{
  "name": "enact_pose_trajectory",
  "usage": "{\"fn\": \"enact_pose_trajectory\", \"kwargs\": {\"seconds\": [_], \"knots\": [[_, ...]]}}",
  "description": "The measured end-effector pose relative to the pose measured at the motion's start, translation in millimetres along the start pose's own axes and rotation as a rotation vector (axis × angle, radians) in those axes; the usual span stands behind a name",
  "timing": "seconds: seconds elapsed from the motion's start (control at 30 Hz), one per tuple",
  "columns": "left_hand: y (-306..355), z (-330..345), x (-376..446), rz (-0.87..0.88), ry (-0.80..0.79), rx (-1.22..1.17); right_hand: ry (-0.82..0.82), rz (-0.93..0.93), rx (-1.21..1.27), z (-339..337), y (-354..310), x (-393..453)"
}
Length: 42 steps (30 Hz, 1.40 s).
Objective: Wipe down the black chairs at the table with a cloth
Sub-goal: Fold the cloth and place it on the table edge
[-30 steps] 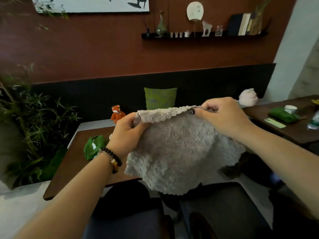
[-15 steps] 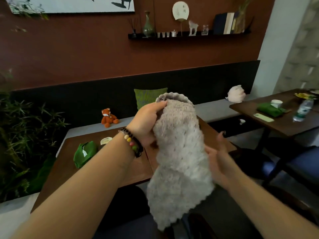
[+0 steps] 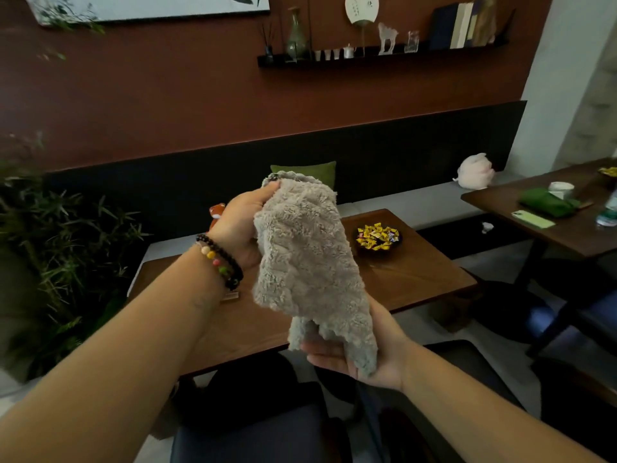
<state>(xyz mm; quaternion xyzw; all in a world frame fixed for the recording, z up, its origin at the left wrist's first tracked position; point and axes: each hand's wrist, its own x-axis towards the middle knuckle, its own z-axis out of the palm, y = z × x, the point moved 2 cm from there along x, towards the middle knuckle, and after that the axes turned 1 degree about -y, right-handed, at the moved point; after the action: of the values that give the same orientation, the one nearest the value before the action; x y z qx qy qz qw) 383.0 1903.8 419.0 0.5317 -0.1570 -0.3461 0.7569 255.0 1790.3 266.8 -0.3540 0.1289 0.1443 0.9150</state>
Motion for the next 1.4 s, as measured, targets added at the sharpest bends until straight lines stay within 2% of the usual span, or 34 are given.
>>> {"fn": "enact_pose_trajectory", "kwargs": {"seconds": [0.1,0.2,0.3,0.4,0.53,0.6,0.7,0.83,0.93,1.0,1.07,1.17,1.23,1.3,1.4], "knots": [[7.3,-15.2,-4.5,-0.012,0.007,0.082,0.157,0.013,-0.043,-5.6,-1.6,4.0],[10.3,-32.0,-10.0,-0.006,-0.003,0.254,0.289,-0.22,0.011,-13.3,-12.5,13.3],[13.1,-52.2,-10.0,0.047,0.133,0.419,0.426,-0.432,-0.078,-15.9,-38.1,7.2],[10.1,-75.3,-7.2,-0.015,0.3,0.548,0.333,-0.507,-0.159,-20.3,-64.3,-9.0],[0.8,-87.2,-5.8,-0.025,0.455,0.672,0.1,-0.363,-0.397,-14.4,-91.8,-33.6],[0.2,-88.2,-4.6,0.042,0.49,0.751,0.065,-0.316,-0.468,-9.1,-99.1,-42.5],[3.2,-85.2,-2.7,0.1,0.432,0.793,0.214,-0.377,-0.524,-2.2,-106.1,-48.5],[7.4,-82.9,0.7,-0.049,0.301,0.472,0.524,-0.466,-0.582,-7.1,-115.9,-52.8],[9.3,-81.6,2.0,-0.077,0.131,0.461,0.647,-0.451,-0.64,-11.7,-120.8,-61.6],[8.0,-76.5,2.0,-0.02,0.112,0.532,0.748,-0.474,-0.731,-13.3,-124.6,-68.3],[6.1,-72.7,4.9,0.062,0.178,0.605,0.845,-0.549,-0.76,-12.7,-129.9,-76.0],[8.2,-68.2,8.9,0.247,0.226,0.712,0.913,-0.648,-0.747,-7.8,-136.0,-90.1],[9.2,-63.6,9.4,0.374,0.227,0.793,0.958,-0.697,-0.867,-4.8,-138.0,-100.1],[8.6,-59.2,12.1,0.459,0.244,0.866,0.988,-0.7,-1.023,-3.1,-139.5,-108.6],[9.9,-47.7,19.4,0.542,0.251,1.019,1.057,-0.608,-1.18,-4.1,-140.1,-118.9]]}}
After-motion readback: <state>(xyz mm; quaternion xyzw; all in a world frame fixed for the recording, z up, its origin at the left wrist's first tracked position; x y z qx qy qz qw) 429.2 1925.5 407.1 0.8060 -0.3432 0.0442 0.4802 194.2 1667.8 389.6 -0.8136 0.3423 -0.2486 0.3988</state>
